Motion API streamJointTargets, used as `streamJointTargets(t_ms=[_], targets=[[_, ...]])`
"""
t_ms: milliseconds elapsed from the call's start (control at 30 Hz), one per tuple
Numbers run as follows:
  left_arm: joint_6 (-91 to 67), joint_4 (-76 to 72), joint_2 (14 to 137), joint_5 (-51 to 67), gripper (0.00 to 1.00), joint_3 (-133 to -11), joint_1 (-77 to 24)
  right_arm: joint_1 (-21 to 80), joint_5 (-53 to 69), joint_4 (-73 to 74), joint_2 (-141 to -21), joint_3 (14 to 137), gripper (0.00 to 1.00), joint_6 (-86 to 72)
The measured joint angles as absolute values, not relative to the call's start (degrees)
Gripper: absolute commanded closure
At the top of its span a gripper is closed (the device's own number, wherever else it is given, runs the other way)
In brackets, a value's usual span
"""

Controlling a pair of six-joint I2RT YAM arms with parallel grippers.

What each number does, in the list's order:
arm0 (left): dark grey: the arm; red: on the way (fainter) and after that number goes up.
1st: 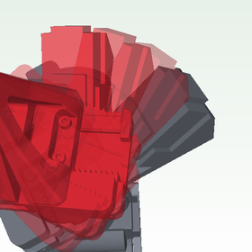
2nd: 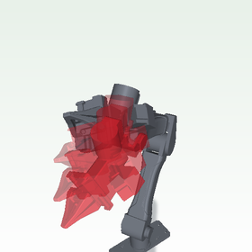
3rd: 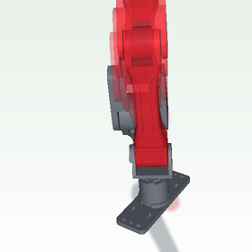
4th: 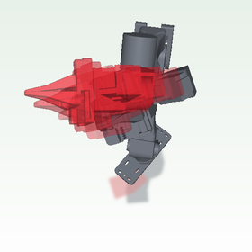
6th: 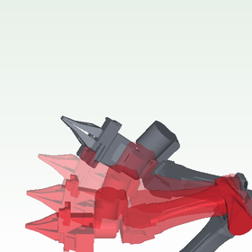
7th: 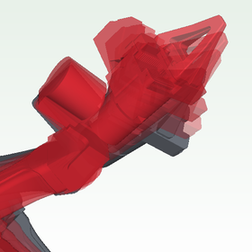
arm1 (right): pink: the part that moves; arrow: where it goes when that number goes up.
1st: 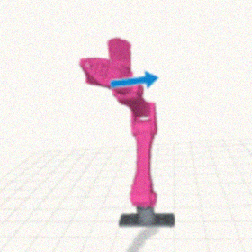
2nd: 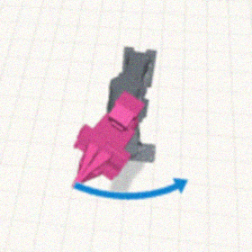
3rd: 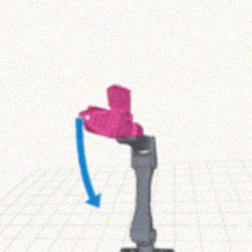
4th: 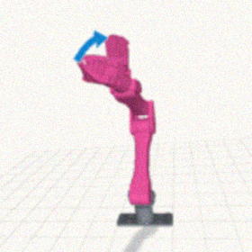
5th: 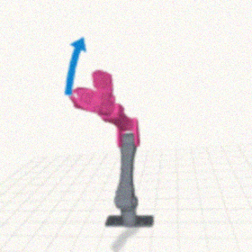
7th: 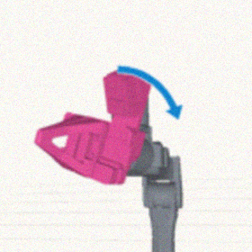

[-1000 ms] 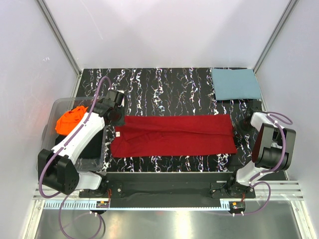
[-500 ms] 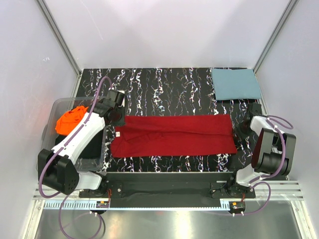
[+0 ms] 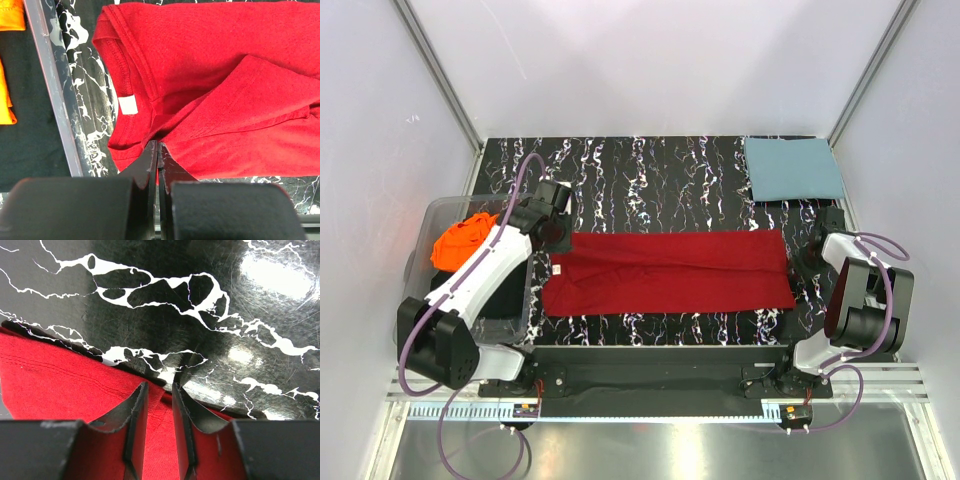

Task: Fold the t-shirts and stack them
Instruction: Fold the tshirt

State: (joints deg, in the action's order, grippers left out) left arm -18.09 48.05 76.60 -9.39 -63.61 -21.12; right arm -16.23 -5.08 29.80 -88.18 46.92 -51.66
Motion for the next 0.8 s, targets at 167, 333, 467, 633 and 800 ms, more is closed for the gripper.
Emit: streamJointTargets(t_ms=[167,333,467,633,800], targets=[[-18.3,47.9,77.4,-9.4,1.0,-63.6,-21.2,-16.2,-5.1,29.2,-88.4,46.9,0.7,-51.8],[-18.4,47.9,77.4,-9.4,1.0,-63.6,-21.5,-16.2,-5.0,28.2,-88.7,46.9,0.69,-52.4],[-18.5,47.9,77.4,-9.4,1.0,-63.6,-21.6,-16.2,-4.9,28.0,-88.7,46.8,0.71,-52.8],[-18.5,47.9,77.4,-9.4,1.0,-63.6,-21.8,-16.3,-4.7,27.4,-88.7,46.4,1.0,-53.5],[-18.5,48.1,78.0,-9.8,1.0,-64.8,-21.8,-16.3,-4.6,27.2,-88.6,46.4,1.0,-53.2]])
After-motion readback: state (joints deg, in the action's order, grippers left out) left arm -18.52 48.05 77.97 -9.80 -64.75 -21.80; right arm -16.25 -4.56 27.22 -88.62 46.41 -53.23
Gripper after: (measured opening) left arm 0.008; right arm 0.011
